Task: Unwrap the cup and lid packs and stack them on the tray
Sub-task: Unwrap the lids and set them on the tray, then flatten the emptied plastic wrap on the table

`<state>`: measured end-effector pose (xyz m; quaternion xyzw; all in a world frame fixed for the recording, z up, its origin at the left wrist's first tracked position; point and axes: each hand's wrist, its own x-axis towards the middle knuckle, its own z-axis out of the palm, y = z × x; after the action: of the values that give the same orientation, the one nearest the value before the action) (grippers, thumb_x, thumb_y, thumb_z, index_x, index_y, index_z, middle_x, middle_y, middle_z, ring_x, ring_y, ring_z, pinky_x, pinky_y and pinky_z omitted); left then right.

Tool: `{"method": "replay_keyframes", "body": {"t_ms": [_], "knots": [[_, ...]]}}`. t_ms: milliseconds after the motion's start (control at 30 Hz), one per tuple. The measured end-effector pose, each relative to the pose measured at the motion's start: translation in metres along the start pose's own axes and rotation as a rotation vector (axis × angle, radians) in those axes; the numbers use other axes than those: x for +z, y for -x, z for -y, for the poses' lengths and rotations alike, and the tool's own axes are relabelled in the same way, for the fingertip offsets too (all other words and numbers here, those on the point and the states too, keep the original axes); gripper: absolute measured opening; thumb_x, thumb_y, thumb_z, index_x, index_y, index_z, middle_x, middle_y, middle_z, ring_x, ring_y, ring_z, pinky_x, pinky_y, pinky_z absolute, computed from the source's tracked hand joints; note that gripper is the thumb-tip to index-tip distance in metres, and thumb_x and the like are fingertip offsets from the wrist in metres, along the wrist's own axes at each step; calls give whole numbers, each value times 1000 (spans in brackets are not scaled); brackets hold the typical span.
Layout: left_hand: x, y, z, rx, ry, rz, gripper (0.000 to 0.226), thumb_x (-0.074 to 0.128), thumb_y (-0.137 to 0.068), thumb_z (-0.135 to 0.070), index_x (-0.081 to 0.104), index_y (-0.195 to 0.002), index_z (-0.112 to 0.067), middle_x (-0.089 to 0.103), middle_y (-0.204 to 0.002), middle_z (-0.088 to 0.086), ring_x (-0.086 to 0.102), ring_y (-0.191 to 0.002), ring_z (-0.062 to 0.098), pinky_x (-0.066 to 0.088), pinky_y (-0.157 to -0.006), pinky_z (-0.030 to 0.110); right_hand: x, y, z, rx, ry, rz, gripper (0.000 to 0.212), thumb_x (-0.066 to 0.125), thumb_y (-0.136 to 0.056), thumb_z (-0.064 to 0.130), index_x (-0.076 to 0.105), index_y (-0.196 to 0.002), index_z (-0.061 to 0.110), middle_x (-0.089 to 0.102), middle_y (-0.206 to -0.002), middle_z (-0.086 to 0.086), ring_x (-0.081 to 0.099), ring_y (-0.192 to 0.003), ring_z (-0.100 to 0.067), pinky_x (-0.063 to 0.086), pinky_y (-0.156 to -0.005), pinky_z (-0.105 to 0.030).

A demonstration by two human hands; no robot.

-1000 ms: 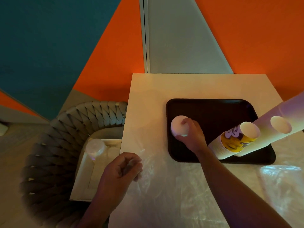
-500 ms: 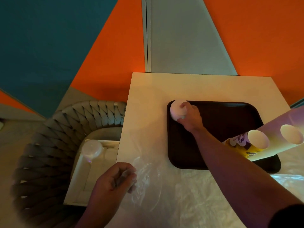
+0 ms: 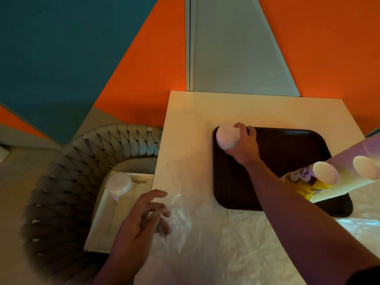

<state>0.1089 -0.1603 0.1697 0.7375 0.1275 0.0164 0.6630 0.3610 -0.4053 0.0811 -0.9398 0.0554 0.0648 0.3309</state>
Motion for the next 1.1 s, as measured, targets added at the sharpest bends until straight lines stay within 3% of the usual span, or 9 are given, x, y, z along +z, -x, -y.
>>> {"method": "replay_keyframes", "body": {"t_ms": [167,267,400,500,633,733,867,1000,1100], "knots": [[-1,4,-5,16,49,19,22,30,-97,22,46,-93,7,66,-93,14,63,-55,21,52,-54,26,-10,53,12,-105,-173,-113,64,75,-83,3,48,-138,22,43,-147,-9,46,-131,-31,43,-103,-38],[-6,4,-10,5,84,59,37,32,-90,30,51,-67,7,65,-91,8,63,-61,21,52,-58,26,-7,98,24,-26,-413,33,32,73,-89,12,61,-116,25,66,-115,4,66,-97,-13,55,-81,-30],[-8,9,-26,28,209,56,46,36,-92,24,61,-64,-2,65,-83,12,60,-66,23,54,-65,24,8,153,34,126,-868,284,12,71,-94,13,68,-104,17,70,-96,-8,67,-89,-23,55,-82,-41],[-8,16,-42,-78,471,56,38,35,-95,18,66,-81,2,68,-78,11,61,-64,19,55,-60,23,15,185,38,265,-1141,418,24,70,-92,22,69,-114,13,70,-113,-10,69,-97,-26,53,-84,-38],[-15,19,-50,-137,770,92,43,41,-87,15,75,-85,-11,68,-110,11,67,-91,19,60,-72,28,26,223,48,244,-1357,719,66,73,-84,52,61,-138,15,60,-142,-14,55,-131,-34,44,-109,-51],[-22,18,-46,-148,823,111,37,37,-87,15,58,-114,3,56,-118,17,59,-103,28,59,-78,35,29,244,64,152,-1490,864,70,63,-90,56,54,-145,14,51,-149,-17,41,-141,-39,27,-120,-57],[-35,22,-46,-179,895,176,40,28,-95,16,54,-123,3,61,-105,16,64,-79,20,57,-54,26,19,255,81,113,-1530,736,60,85,-76,43,70,-120,6,67,-122,-16,66,-110,-28,56,-93,-41],[-52,23,-40,-145,742,114,52,27,-88,23,66,-111,-3,68,-95,7,65,-89,17,59,-76,32,4,252,82,249,-1478,393,32,74,-85,26,67,-106,3,63,-105,-21,66,-87,-27,60,-79,-42],[-66,29,-38,-145,533,68,53,34,-90,18,77,-86,-13,72,-85,5,66,-81,17,55,-64,26,-14,255,84,239,-1361,156,21,71,-81,25,68,-89,6,64,-87,-13,63,-70,-19,57,-59,-27]]}}
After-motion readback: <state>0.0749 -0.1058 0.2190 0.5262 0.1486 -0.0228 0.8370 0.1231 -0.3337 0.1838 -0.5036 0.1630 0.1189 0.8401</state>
